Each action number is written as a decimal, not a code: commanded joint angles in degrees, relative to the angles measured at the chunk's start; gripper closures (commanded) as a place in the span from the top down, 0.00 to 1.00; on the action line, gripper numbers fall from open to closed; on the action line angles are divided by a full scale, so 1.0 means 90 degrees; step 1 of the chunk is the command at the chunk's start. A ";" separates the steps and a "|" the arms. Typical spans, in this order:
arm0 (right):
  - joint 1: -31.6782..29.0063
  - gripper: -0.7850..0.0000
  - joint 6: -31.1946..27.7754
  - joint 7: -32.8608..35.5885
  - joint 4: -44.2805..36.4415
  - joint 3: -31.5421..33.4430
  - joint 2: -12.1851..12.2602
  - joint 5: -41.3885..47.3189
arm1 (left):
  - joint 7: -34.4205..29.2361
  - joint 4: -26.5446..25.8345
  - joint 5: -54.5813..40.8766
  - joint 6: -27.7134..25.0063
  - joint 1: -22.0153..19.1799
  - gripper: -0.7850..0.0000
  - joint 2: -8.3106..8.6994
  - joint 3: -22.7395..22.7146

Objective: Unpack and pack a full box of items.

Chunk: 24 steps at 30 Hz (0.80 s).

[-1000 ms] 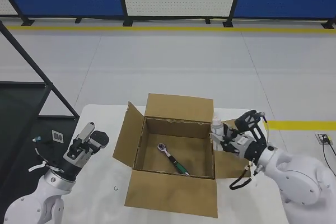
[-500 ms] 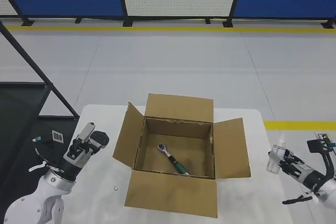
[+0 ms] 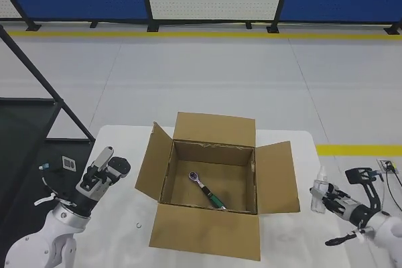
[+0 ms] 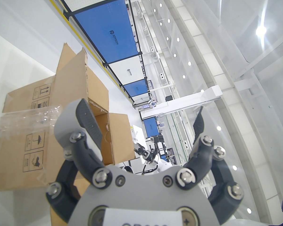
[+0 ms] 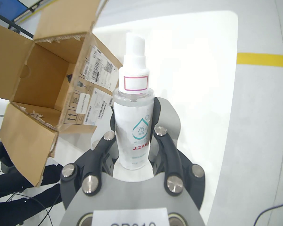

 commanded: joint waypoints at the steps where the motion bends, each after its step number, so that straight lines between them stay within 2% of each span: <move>1: 0.0322 0.00 0.0044 0.0402 0.0425 -0.0142 0.0042 -0.0036 | 0.0000 0.0000 0.0000 0.0000 0.0000 1.00 0.0000 0.0000; 6: 0.1057 0.00 0.0074 0.1165 0.1476 -0.0648 0.0127 -0.0287 | 0.0000 0.0000 0.0000 0.0000 0.0000 1.00 0.0000 0.0000; 12: 0.1580 0.00 0.0209 0.1222 0.2265 -0.1174 0.0164 -0.0718 | 0.0000 0.0000 0.0000 0.0000 0.0000 1.00 0.0000 0.0000; 24: 0.2110 0.00 0.0345 0.1115 0.3054 -0.1833 0.0216 -0.1333 | 0.0000 0.0000 0.0000 0.0000 0.0000 1.00 0.0000 0.0000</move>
